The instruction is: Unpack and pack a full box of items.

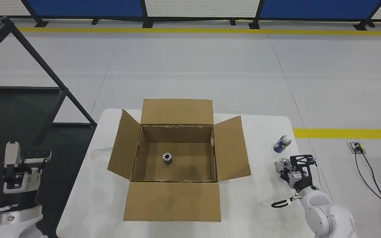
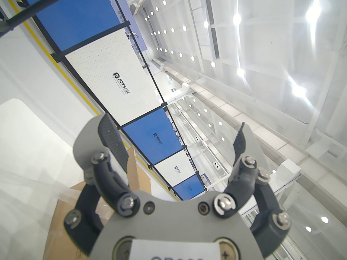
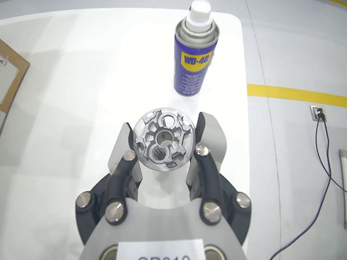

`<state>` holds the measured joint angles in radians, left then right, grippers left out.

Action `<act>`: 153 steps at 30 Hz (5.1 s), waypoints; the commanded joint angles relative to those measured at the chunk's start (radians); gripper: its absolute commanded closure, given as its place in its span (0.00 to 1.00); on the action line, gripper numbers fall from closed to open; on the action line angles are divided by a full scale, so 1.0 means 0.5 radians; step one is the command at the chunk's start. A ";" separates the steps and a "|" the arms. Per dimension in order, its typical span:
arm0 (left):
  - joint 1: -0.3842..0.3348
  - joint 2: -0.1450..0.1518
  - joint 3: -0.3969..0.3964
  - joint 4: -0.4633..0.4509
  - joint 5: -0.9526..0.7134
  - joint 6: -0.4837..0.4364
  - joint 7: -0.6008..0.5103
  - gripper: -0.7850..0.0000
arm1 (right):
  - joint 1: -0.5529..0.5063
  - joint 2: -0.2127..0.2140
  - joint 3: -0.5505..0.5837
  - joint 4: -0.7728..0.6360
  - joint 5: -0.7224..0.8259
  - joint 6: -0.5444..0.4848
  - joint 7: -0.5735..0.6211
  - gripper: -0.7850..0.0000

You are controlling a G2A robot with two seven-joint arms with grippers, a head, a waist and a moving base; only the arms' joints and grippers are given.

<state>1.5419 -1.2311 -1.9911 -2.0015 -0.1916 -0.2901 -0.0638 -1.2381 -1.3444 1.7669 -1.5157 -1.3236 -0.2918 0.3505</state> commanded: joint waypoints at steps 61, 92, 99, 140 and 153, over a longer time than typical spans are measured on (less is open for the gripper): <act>0.000 0.000 0.000 0.000 0.000 0.000 0.000 0.00 | 1.087 -0.388 -1.886 0.229 -0.053 0.973 0.759 1.00; 0.000 0.000 0.000 0.000 0.000 0.000 0.000 0.00 | 1.658 -0.737 -2.071 1.634 0.487 0.802 0.345 0.00; 0.000 0.000 0.000 0.000 0.000 0.000 0.000 0.00 | 1.512 -0.707 -2.052 1.378 0.330 0.873 0.310 0.00; 0.000 0.000 0.000 0.000 0.000 0.000 0.000 0.00 | 0.161 -0.321 -0.472 -0.555 -0.231 1.105 0.305 0.00; 0.000 0.000 0.000 0.000 0.000 0.000 0.000 0.00 | 0.587 -0.275 -0.202 0.307 -0.108 1.077 0.301 0.00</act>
<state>1.5419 -1.2311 -1.9910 -2.0015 -0.1916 -0.2901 -0.0638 -0.9579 -1.4838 1.6620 -1.3956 -1.3780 0.2505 0.5048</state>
